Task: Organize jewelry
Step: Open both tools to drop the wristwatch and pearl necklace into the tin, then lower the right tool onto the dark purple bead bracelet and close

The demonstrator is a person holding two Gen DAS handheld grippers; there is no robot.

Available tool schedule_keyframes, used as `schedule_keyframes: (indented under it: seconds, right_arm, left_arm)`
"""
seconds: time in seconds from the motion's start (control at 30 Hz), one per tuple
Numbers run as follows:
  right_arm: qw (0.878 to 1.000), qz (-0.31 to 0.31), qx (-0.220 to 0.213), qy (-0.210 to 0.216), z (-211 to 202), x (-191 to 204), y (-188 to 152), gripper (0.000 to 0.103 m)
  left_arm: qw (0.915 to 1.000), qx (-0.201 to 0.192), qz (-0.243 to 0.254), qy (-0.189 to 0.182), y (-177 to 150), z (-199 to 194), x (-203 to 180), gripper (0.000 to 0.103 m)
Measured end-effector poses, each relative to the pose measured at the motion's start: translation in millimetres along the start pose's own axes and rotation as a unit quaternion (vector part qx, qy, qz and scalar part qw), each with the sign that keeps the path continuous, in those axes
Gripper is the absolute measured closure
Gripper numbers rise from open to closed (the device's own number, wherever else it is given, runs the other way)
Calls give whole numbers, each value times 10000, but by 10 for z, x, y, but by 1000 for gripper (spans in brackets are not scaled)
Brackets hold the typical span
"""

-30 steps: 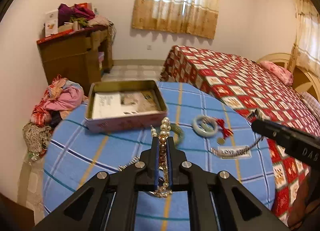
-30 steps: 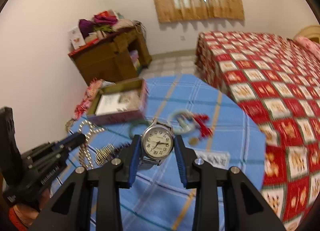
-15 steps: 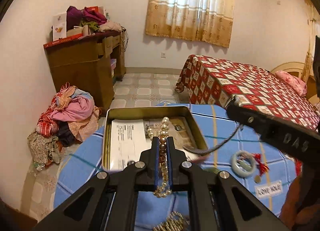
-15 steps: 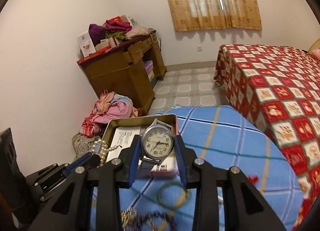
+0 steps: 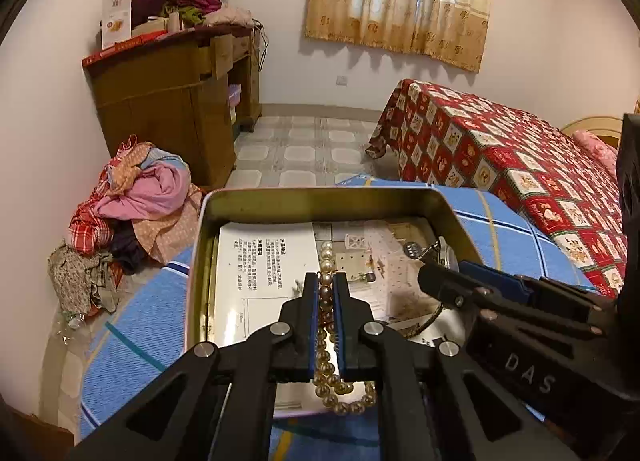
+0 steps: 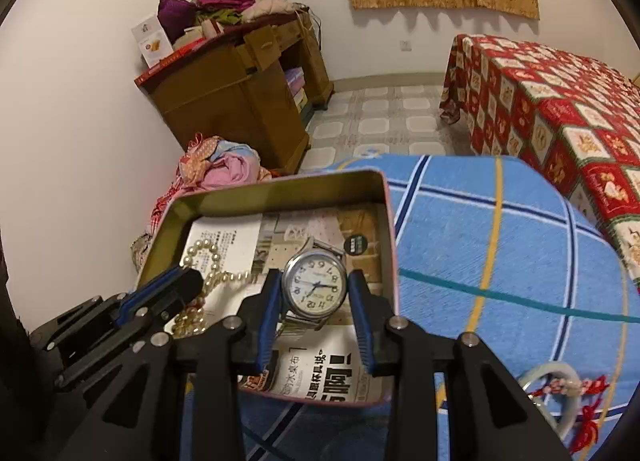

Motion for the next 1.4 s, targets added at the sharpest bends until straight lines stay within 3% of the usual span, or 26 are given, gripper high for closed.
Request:
schedule_keyframes:
  seconds: [0.17, 0.27, 0.33, 0.43, 0.5, 0.57, 0.73, 0.87, 1.0, 1.17, 1.4]
  right_arm:
    - [10000, -46, -15, -27, 22, 16, -37, 62]
    - [10000, 6, -80, -10, -9, 24, 13, 49]
    - [9999, 80, -134, 34, -101, 23, 33, 30]
    - [9992, 50, -390, -53, -256, 24, 61, 29]
    - [9982, 38, -583, -99, -456, 3, 53, 29]
    - [9969, 49, -769, -159, -621, -28, 35, 29]
    - [9920, 219, -1216, -258, -1162, -236, -178, 23]
    - [9908, 296, -1272, -348, -1416, -391, -426, 23]
    - [9945, 337, -932, -349, -1460, -505, -715, 24]
    - [9969, 262, -594, -450, -1461, -587, -997, 40]
    - [9987, -285, -330, -277, -1448, -364, -1370, 41]
  left_arm:
    - [9998, 137, 11, 116, -50, 103, 41, 97]
    - [9995, 190, -29, 238, -68, 101, 80, 96]
    - [9995, 241, -160, 132, -72, 94, 100, 94]
    - [9991, 290, -310, 39, -87, 39, 120, 75]
    - [9989, 224, -414, 87, -95, -77, 138, 41]
    - [9988, -4, -449, 198, -87, -274, 163, 34]
    - [9985, -232, -423, 273, -176, -731, 190, 31]
    - [9983, -208, -432, 339, -398, -1003, 135, 30]
    - [9987, -137, -310, 387, -688, -1202, -28, 30]
    - [9989, -162, -324, 286, -988, -1410, -208, 30]
    - [9995, -52, -233, 207, -1253, -1509, -345, 30]
Point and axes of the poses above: each gripper's, at about its wrist camera, not at the fingertips, and z roughly the way its jaws point, x to its left, y to its top, the point moved 7 cm from there along z, roughly the way its jaws point, and after that the axes turned 12 degrees about z, right-handed, at the moved point
